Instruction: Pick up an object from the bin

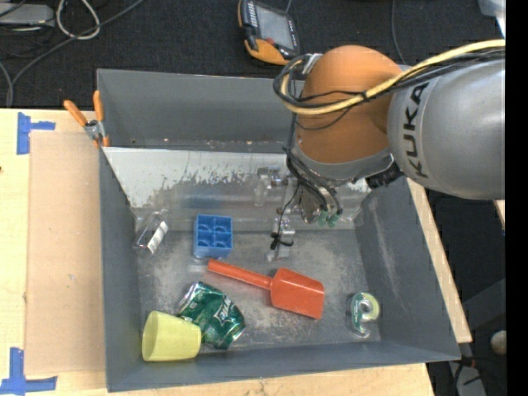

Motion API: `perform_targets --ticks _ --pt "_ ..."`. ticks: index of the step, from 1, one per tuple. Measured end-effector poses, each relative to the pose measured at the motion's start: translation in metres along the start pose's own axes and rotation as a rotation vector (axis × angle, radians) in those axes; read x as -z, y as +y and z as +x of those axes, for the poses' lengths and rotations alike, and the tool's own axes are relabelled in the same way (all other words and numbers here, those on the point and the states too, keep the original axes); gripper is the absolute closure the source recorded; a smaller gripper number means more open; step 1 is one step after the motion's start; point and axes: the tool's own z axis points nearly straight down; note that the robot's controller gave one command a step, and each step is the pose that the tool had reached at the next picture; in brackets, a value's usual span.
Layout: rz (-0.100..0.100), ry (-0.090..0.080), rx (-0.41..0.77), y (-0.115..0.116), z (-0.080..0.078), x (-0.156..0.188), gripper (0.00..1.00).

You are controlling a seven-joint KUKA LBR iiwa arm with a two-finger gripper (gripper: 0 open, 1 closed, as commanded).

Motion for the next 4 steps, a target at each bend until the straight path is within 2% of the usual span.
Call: perform_targets --ticks 1,2,3,4 --pt "-0.001 -0.008 -0.003 -0.001 -0.002 0.004 0.0" --pt "-0.001 -0.007 -0.046 -0.067 0.036 -0.15 0.0" --pt "-0.005 -0.019 -0.162 -0.062 0.036 -0.071 0.0" --pt "-0.001 0.009 -0.084 -0.067 0.041 -0.161 0.0"
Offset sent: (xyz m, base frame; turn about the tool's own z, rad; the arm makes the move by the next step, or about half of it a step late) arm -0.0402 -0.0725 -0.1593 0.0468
